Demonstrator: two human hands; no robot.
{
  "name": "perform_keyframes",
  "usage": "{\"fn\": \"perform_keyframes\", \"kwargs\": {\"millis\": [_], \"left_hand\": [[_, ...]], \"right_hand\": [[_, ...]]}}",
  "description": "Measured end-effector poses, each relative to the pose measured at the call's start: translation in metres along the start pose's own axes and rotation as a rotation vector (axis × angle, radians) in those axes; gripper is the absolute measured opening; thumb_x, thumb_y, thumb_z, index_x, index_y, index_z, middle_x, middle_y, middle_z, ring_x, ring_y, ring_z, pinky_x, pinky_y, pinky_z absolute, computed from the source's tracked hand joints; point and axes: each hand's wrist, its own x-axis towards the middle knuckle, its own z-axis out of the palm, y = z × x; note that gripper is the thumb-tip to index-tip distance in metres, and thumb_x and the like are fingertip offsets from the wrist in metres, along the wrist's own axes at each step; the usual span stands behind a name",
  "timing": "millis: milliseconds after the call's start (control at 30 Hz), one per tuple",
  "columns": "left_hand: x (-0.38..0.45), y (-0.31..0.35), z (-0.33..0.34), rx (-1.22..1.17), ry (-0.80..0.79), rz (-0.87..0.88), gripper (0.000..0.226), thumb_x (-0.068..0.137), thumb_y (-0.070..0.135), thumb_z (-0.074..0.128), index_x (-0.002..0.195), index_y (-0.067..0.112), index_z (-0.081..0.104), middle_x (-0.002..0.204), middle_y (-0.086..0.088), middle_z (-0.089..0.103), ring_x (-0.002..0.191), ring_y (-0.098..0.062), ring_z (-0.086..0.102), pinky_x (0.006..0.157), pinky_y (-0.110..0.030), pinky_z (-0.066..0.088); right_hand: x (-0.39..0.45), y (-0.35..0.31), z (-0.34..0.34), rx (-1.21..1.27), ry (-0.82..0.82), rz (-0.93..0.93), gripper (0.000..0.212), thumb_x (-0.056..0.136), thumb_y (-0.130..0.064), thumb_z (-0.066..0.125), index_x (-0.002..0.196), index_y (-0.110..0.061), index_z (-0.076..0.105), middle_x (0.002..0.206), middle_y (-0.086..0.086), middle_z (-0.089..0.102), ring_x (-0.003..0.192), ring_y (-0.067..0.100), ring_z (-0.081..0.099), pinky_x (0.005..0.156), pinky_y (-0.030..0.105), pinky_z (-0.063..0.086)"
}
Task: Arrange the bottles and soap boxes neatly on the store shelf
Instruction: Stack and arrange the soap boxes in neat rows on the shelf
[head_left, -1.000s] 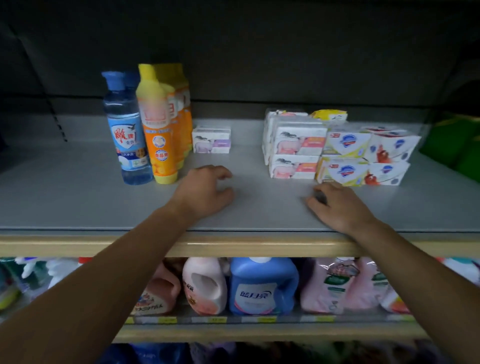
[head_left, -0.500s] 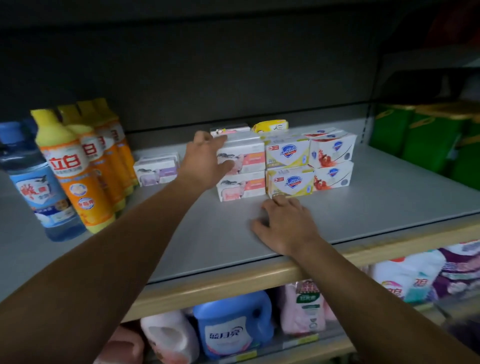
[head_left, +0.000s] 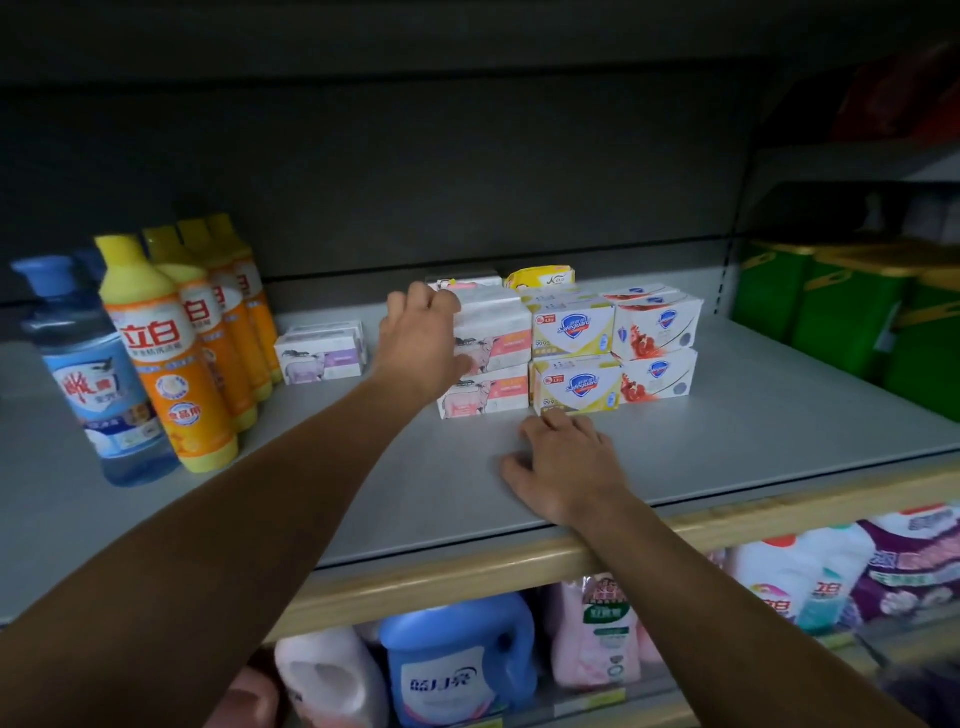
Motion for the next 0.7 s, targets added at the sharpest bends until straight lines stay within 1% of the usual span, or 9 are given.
{"fn": "perform_keyframes", "kwargs": {"millis": [167, 267, 333, 400, 467, 533, 600, 667, 700], "left_hand": [[-0.016, 0.003, -0.010, -0.201, -0.087, 0.020, 0.054, 0.073, 0.030, 0.080, 0.113, 0.021, 0.045, 0.114, -0.006, 0.058, 0.105, -0.029, 0.053, 0.085, -0.038, 0.047], [-0.045, -0.008, -0.019, -0.286, -0.026, 0.045, 0.053, 0.075, 0.028, 0.080, 0.117, 0.025, 0.047, 0.116, 0.000, 0.060, 0.102, -0.023, 0.058, 0.076, -0.027, 0.041], [-0.066, -0.021, -0.028, -0.405, -0.022, -0.019, 0.051, 0.072, 0.027, 0.082, 0.112, 0.027, 0.050, 0.106, 0.004, 0.062, 0.092, -0.019, 0.059, 0.072, -0.027, 0.042], [-0.089, -0.038, -0.037, -0.578, -0.068, -0.116, 0.044, 0.072, 0.019, 0.083, 0.104, 0.025, 0.054, 0.096, 0.002, 0.065, 0.084, -0.021, 0.061, 0.072, -0.033, 0.050], [-0.111, -0.056, -0.044, -0.822, -0.127, -0.193, 0.037, 0.074, 0.005, 0.081, 0.102, 0.015, 0.060, 0.094, -0.005, 0.069, 0.082, -0.023, 0.064, 0.075, -0.036, 0.054], [-0.130, -0.072, -0.050, -1.085, -0.163, -0.272, 0.032, 0.075, -0.002, 0.076, 0.103, 0.007, 0.064, 0.092, -0.008, 0.072, 0.083, -0.021, 0.065, 0.073, -0.031, 0.057], [-0.143, -0.085, -0.053, -1.310, -0.181, -0.398, 0.034, 0.073, 0.004, 0.072, 0.106, 0.001, 0.064, 0.095, -0.014, 0.073, 0.086, -0.025, 0.066, 0.074, -0.032, 0.058], [-0.150, -0.098, -0.058, -1.412, -0.182, -0.496, 0.041, 0.073, 0.011, 0.069, 0.110, -0.005, 0.062, 0.104, -0.023, 0.070, 0.091, -0.031, 0.067, 0.080, -0.038, 0.057], [-0.152, -0.105, -0.060, -1.438, -0.187, -0.525, 0.043, 0.074, 0.013, 0.069, 0.112, -0.006, 0.063, 0.107, -0.024, 0.070, 0.092, -0.032, 0.067, 0.082, -0.039, 0.057]], "right_hand": [[0.002, 0.003, 0.001, 0.006, 0.005, 0.010, 0.051, 0.089, -0.055, 0.041, 0.128, -0.023, 0.052, 0.131, 0.000, 0.047, 0.124, 0.026, 0.039, 0.103, 0.041, 0.031], [0.003, 0.004, 0.003, 0.012, 0.013, 0.010, 0.052, 0.089, -0.054, 0.042, 0.130, -0.023, 0.052, 0.133, -0.001, 0.048, 0.124, 0.026, 0.039, 0.103, 0.039, 0.031], [0.004, 0.005, 0.002, 0.015, 0.019, 0.017, 0.053, 0.089, -0.053, 0.045, 0.132, -0.022, 0.049, 0.135, 0.000, 0.048, 0.126, 0.027, 0.040, 0.104, 0.039, 0.033], [0.002, 0.003, 0.000, 0.076, 0.067, 0.006, 0.059, 0.086, -0.051, 0.054, 0.137, -0.023, 0.044, 0.138, 0.002, 0.047, 0.129, 0.027, 0.040, 0.105, 0.038, 0.036], [0.000, -0.006, -0.005, 0.318, 0.131, -0.053, 0.071, 0.081, -0.042, 0.068, 0.143, -0.024, 0.039, 0.142, 0.000, 0.045, 0.131, 0.022, 0.041, 0.107, 0.034, 0.037], [-0.005, -0.025, -0.007, 0.637, 0.058, -0.159, 0.087, 0.074, -0.026, 0.078, 0.148, -0.031, 0.031, 0.147, -0.006, 0.040, 0.130, 0.013, 0.044, 0.108, 0.031, 0.039], [-0.010, -0.050, -0.003, 0.852, -0.134, -0.257, 0.103, 0.068, -0.014, 0.078, 0.148, -0.046, 0.022, 0.149, -0.015, 0.035, 0.122, 0.007, 0.052, 0.100, 0.030, 0.048], [-0.011, -0.074, 0.005, 0.890, -0.246, -0.327, 0.108, 0.066, -0.011, 0.076, 0.143, -0.059, 0.018, 0.146, -0.022, 0.037, 0.112, 0.001, 0.059, 0.085, 0.022, 0.053], [-0.009, -0.084, 0.008, 0.887, -0.252, -0.351, 0.108, 0.067, -0.010, 0.076, 0.142, -0.060, 0.018, 0.144, -0.021, 0.040, 0.109, -0.001, 0.060, 0.081, 0.018, 0.052]]}}
